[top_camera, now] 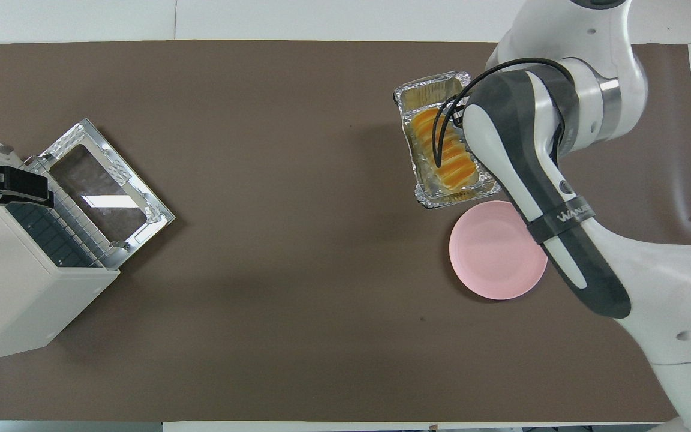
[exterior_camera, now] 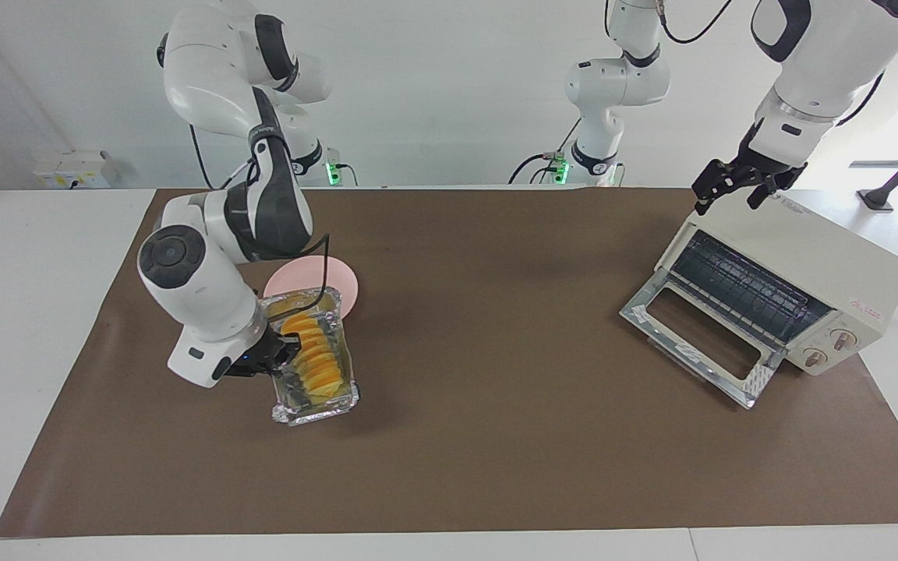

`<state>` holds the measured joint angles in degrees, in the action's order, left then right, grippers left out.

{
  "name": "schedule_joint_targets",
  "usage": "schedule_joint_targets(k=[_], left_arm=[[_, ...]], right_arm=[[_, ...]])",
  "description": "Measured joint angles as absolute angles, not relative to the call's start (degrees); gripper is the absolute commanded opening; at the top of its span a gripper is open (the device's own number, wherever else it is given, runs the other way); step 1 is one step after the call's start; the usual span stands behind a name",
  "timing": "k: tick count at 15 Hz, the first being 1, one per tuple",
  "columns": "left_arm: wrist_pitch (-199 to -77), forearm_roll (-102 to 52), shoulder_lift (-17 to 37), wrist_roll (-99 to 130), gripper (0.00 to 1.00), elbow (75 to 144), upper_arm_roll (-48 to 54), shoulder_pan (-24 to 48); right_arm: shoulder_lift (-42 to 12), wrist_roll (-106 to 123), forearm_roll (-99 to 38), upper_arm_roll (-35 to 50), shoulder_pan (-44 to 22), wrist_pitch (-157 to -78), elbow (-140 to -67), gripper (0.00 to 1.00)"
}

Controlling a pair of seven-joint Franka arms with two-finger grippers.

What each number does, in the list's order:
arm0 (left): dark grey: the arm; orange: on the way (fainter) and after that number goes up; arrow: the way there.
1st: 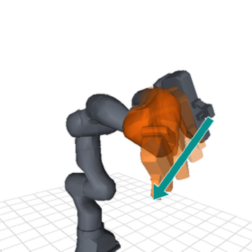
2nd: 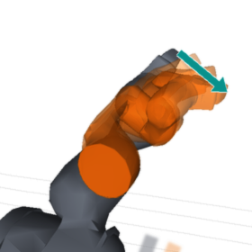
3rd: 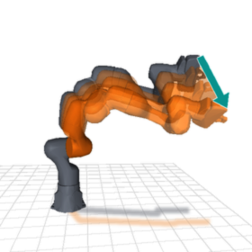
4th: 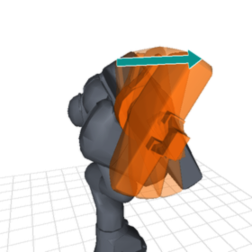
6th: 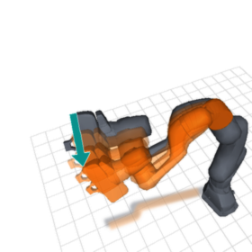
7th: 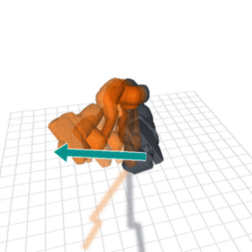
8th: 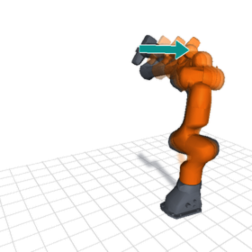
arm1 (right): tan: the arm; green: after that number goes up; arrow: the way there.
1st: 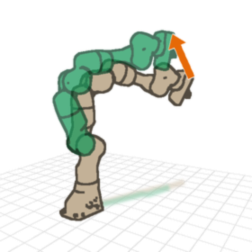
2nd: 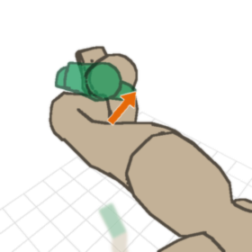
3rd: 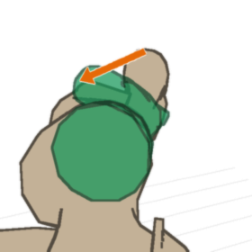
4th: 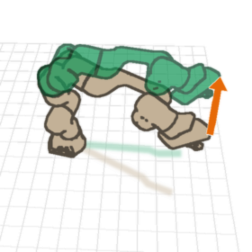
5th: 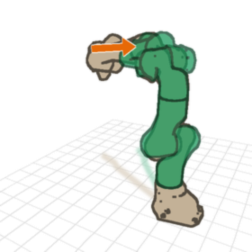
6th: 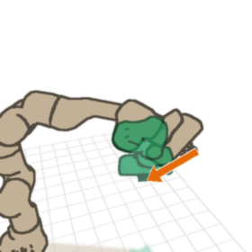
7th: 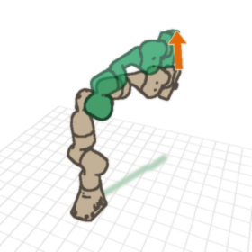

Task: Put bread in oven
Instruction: 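Grip the foil tray rim with the right gripper and slide it toward the oven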

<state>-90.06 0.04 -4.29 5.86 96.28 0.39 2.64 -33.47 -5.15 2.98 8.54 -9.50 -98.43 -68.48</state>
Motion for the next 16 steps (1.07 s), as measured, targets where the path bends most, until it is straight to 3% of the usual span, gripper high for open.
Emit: schedule_joint_targets(k=[9, 16], left_arm=[[-90.06, 0.04, -4.29, 5.86, 1.0, 96.28, 0.39, 2.64], [-90.06, 0.04, -4.29, 5.86, 1.0, 96.28, 0.39, 2.64]], right_arm=[[-33.55, -24.5, -0.32, 8.62, -21.41, -104.55, -70.78, 0.0], [-33.04, -29.96, -0.43, 8.6, -26.54, -122.79, -86.59, 0.0]])
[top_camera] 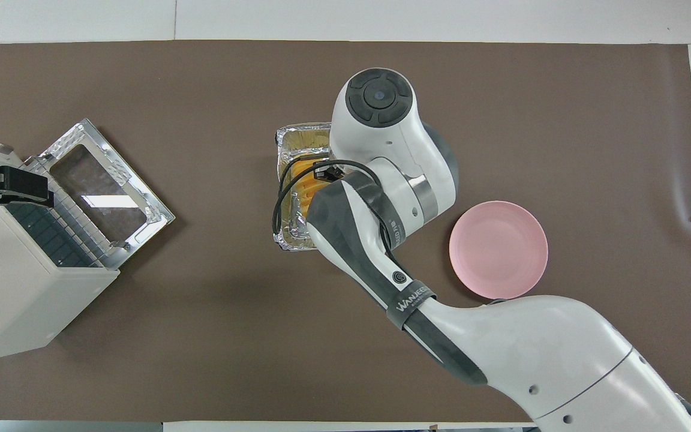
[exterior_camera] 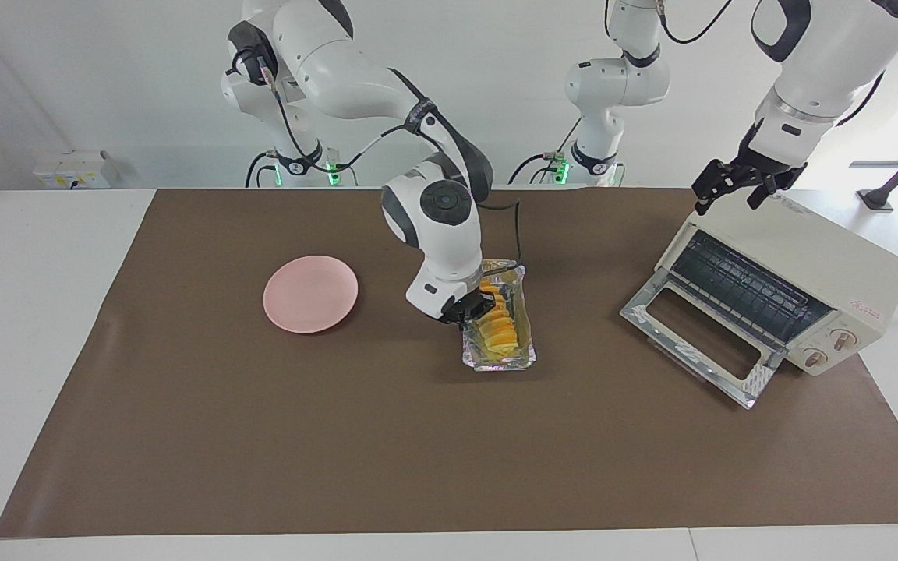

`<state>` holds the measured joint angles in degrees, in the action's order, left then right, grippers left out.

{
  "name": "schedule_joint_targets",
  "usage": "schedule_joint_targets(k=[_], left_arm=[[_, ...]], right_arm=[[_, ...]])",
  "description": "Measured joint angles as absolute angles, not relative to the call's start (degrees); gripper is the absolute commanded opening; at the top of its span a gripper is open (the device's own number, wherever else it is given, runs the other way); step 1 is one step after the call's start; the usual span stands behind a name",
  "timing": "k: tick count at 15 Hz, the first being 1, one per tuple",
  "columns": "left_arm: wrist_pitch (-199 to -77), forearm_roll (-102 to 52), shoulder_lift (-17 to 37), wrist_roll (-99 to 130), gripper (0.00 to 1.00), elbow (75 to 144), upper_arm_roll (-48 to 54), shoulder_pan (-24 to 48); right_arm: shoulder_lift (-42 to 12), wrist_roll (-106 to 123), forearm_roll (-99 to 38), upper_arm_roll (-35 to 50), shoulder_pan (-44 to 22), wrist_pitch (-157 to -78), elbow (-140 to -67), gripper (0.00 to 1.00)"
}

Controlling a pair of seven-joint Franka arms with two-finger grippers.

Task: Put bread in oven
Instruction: 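Grip the foil tray rim with the right gripper and slide it toward the oven, then release the tray and raise the right gripper while the left gripper approaches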

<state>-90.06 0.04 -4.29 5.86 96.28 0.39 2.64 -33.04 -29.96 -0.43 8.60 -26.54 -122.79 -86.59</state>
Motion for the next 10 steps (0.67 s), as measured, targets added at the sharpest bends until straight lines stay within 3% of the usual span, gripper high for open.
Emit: schedule_joint_targets(k=[3, 4, 5, 10], left_arm=[[-90.06, 0.04, -4.29, 5.86, 1.0, 96.28, 0.39, 2.64], [-90.06, 0.04, -4.29, 5.87, 1.0, 96.28, 0.39, 2.64], [-90.06, 0.04, -4.29, 5.87, 1.0, 96.28, 0.39, 2.64], [-90.06, 0.04, -4.29, 5.87, 1.0, 96.28, 0.39, 2.64]], right_arm=[[-31.34, -30.7, -0.46, 8.63, -27.15, -128.7, -93.49, 0.0], [-30.7, -31.15, -0.47, 8.63, -27.4, -129.4, -94.93, 0.53], [-30.09, -31.86, -0.5, 8.63, -27.54, -129.44, -95.79, 0.98], [-28.13, -36.95, -0.6, 8.58, -27.56, -126.64, -96.1, 1.0]])
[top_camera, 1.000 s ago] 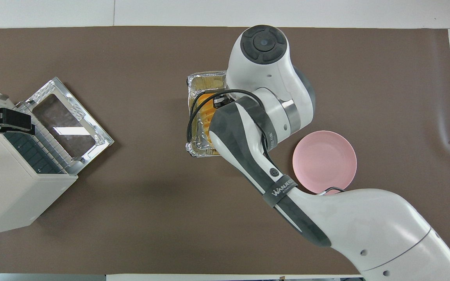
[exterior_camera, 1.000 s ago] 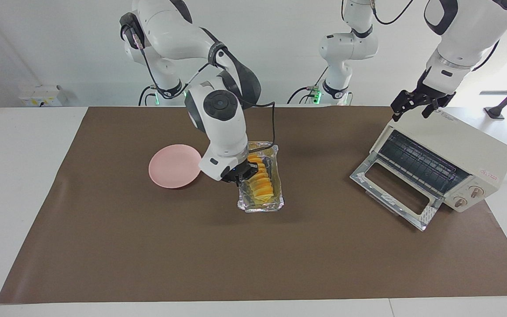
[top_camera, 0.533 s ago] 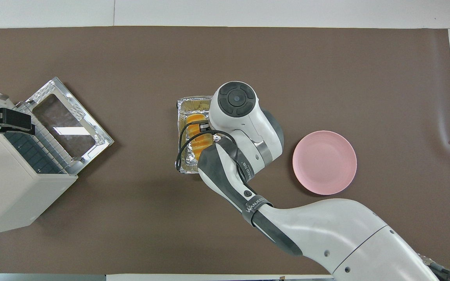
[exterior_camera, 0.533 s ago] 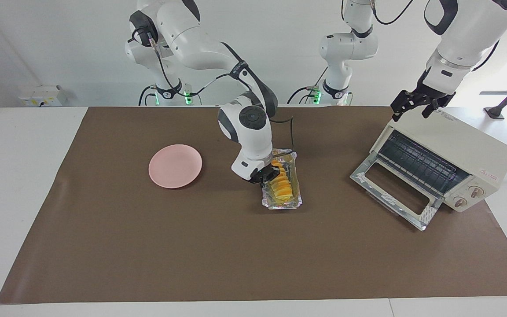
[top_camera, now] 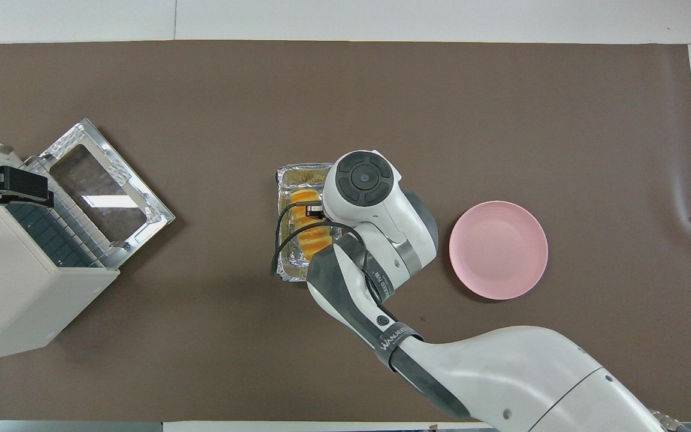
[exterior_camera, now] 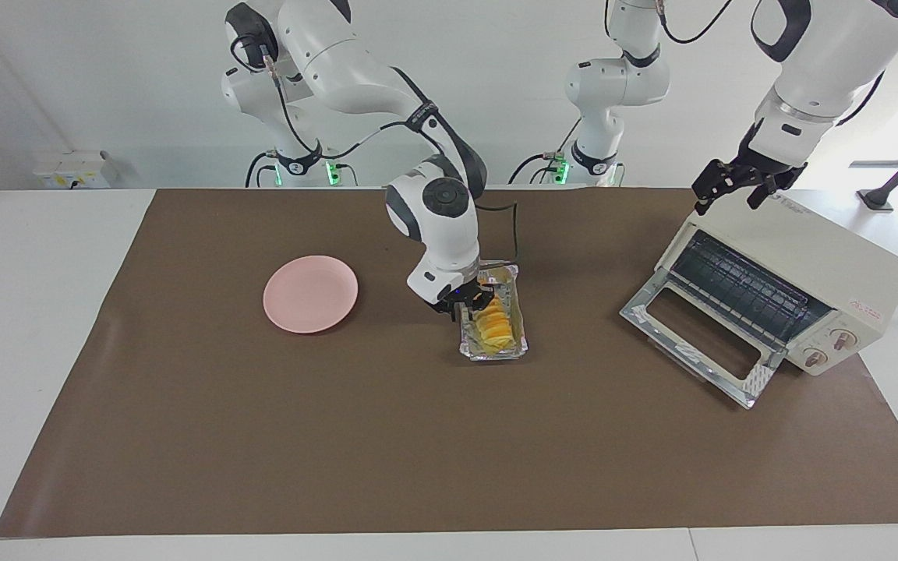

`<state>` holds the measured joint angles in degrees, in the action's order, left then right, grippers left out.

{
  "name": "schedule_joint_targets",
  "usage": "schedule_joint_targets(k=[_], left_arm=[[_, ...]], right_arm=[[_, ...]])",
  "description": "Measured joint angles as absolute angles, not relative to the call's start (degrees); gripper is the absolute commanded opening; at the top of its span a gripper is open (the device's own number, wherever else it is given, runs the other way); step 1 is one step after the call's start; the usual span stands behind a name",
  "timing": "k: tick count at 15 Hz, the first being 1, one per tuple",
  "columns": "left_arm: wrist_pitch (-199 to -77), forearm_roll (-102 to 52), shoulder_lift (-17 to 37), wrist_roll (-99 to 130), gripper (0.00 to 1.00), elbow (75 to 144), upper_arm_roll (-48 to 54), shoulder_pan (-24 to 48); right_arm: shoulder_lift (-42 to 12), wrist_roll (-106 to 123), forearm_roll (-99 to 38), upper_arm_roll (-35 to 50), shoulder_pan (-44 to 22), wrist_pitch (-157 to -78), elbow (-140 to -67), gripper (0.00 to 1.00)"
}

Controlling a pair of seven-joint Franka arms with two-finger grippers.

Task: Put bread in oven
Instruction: 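Release the tray and raise the right gripper while the left gripper approaches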

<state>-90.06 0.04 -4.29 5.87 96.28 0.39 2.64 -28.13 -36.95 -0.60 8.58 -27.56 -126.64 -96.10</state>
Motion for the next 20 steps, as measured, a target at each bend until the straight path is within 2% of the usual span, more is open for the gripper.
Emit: schedule_joint_targets(k=[4, 8, 11, 15, 17, 20], left_arm=[[-90.06, 0.04, -4.29, 5.87, 1.0, 96.28, 0.39, 2.64], [-90.14, 0.04, -4.29, 5.86, 1.0, 96.28, 0.41, 2.65], [-92.56, 0.03, -4.28, 5.87, 1.0, 96.27, 0.94, 2.82], [-94.29, -0.03, -3.93, 6.08, 1.0, 96.28, 1.31, 5.93], [-95.17, -0.12, -2.2, 8.44, 1.0, 96.04, 1.4, 9.63], [-96.43, -0.18, 4.76, 16.42, 1.0, 92.29, 1.55, 16.93]], right_arm=[[-25.68, -37.36, -0.63, 7.89, -25.86, -117.86, -92.03, 1.0], [-20.26, -32.72, -0.62, 7.6, -17.81, -111.29, -90.54, 1.0], [-17.2, -22.68, -0.6, 7.4, -11.09, -108.52, -90.52, 1.0], [-15.02, -13.22, -0.52, 7.31, -5.37, -107.5, -90.55, 1.0], [-13.99, -9.57, -0.46, 7.27, -3.52, -106.84, -90.56, 1.0], [-12.35, -3.52, -0.42, 7.23, -0.76, -104.98, -90.58, 1.0]])
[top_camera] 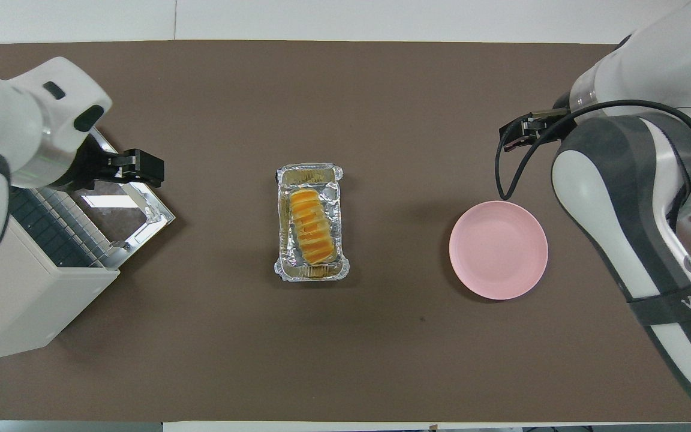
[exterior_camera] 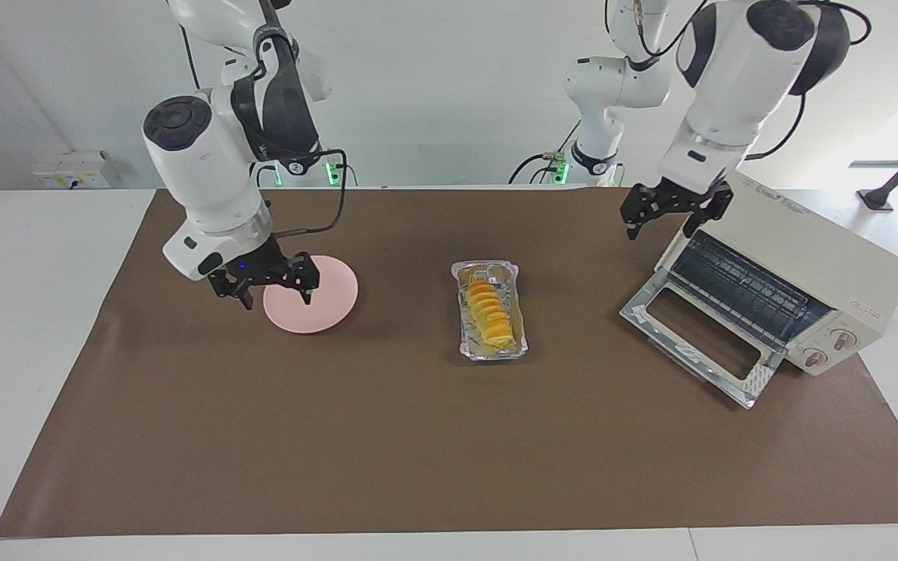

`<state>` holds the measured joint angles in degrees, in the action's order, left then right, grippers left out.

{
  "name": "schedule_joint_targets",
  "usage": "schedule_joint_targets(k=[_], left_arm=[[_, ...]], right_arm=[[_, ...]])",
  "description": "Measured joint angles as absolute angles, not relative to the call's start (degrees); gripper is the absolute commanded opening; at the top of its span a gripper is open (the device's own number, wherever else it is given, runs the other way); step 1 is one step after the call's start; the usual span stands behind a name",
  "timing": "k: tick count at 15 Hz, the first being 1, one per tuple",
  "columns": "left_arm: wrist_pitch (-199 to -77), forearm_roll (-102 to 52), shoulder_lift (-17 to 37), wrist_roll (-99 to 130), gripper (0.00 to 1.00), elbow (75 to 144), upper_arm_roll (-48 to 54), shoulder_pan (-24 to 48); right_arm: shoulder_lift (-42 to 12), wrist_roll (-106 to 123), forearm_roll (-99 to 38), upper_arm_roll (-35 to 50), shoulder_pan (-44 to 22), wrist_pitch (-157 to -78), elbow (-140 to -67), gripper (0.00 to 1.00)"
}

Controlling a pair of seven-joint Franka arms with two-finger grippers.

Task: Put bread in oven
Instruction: 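Release the tray and raise the right gripper while the left gripper approaches, then grasp the foil tray with the left gripper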

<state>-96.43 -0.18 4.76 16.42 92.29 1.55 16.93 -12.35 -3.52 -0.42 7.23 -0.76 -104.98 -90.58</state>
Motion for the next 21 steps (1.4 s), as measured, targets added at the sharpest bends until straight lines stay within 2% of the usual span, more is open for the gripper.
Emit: schedule_joint_targets(k=[5, 10, 13, 18, 21], left_arm=[[-101.87, -0.45, 21.04, 28.46, 1.0, 81.6, 1.69, 26.57], [-108.43, -0.65, 30.0, 35.91, 0.98, 78.62, 1.65, 34.84], [-109.7, -0.65, 31.7, 38.32, 0.95, 79.38, 1.58, 37.15], [-109.95, -0.65, 31.75, 40.55, 0.92, 82.72, 1.52, 40.0], [-111.38, -0.65, 31.68, 40.84, 0.84, 85.9, 1.49, 40.74]], right_arm=[[-10.01, 3.14, -0.4, 7.17, 2.95, -101.87, -90.64, 1.0], [-6.53, 6.69, -0.35, 7.16, 4.46, -96.98, -90.74, 1.0], [-3.73, 9.03, -0.33, 7.19, 6.33, -93.53, -92.23, 1.0], [0.33, 9.95, -0.32, 7.21, 8.44, -92.63, -96.0, 1.0], [2.21, 9.95, -0.33, 5.74, 6.98, -90.76, -95.77, 1.0]])
